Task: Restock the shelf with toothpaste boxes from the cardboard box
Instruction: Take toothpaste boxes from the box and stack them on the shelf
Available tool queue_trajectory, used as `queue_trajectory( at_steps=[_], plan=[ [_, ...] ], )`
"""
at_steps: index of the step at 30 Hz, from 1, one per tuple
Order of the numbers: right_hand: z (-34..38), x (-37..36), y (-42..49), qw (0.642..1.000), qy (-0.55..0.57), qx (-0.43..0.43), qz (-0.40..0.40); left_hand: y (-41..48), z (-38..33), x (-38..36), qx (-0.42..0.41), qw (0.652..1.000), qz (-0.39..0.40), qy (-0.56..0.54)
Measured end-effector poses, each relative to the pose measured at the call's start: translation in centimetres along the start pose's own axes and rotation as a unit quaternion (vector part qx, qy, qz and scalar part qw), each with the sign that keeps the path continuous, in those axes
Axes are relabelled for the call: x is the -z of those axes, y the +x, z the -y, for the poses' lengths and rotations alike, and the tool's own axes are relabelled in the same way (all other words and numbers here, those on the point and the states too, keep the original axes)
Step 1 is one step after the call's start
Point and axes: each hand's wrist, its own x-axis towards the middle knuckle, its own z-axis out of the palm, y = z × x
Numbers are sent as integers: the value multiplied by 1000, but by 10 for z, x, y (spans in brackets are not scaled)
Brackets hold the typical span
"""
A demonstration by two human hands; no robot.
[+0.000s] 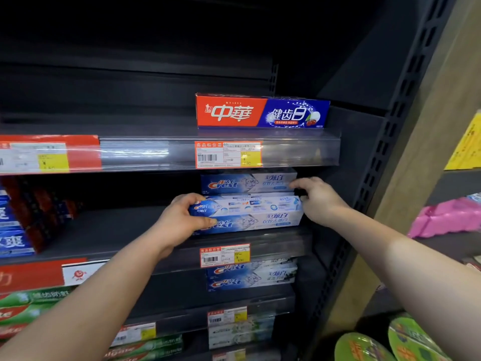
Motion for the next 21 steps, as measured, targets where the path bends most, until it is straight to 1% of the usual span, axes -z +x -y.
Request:
queue_trajectory(
  at_steps=[3, 7, 16, 21],
  plan=[
    [0, -2, -4, 1000, -2, -8, 17, -1, 0, -9, -1, 1000, 14, 13],
    [2, -3, -5, 1000, -7, -11, 20, -1, 0, -15, 13, 1000, 21, -16],
    [4, -9, -5, 999, -9, -6, 40, 1, -10, -19, 39, 998, 39, 15],
    [5, -8, -4, 999, -3, -12, 44, 2, -14, -19, 53, 996, 77, -2]
  ],
)
